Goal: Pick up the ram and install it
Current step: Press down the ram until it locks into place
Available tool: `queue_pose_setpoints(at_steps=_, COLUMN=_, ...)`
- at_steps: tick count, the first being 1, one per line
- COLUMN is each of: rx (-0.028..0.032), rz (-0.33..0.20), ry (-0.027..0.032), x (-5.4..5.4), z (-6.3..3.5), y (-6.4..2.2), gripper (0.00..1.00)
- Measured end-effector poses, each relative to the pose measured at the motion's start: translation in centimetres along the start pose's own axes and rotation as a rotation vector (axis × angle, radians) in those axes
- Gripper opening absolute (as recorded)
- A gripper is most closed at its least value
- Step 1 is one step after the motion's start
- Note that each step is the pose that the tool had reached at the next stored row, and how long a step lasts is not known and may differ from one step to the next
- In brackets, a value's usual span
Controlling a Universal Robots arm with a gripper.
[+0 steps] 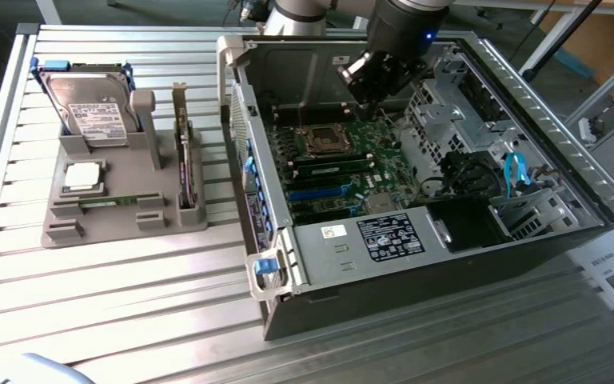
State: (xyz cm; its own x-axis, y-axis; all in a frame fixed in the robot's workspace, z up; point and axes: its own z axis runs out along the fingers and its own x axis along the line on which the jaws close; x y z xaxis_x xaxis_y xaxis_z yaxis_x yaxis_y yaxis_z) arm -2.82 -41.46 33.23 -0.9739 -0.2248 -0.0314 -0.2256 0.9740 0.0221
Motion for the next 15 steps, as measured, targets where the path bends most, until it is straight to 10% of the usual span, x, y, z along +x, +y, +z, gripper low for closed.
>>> queue_pose_setpoints(at_steps=15, rx=0.0053, rz=0.171, ry=-0.0038, x=0.00, z=0.00, y=0.00, gripper=0.10)
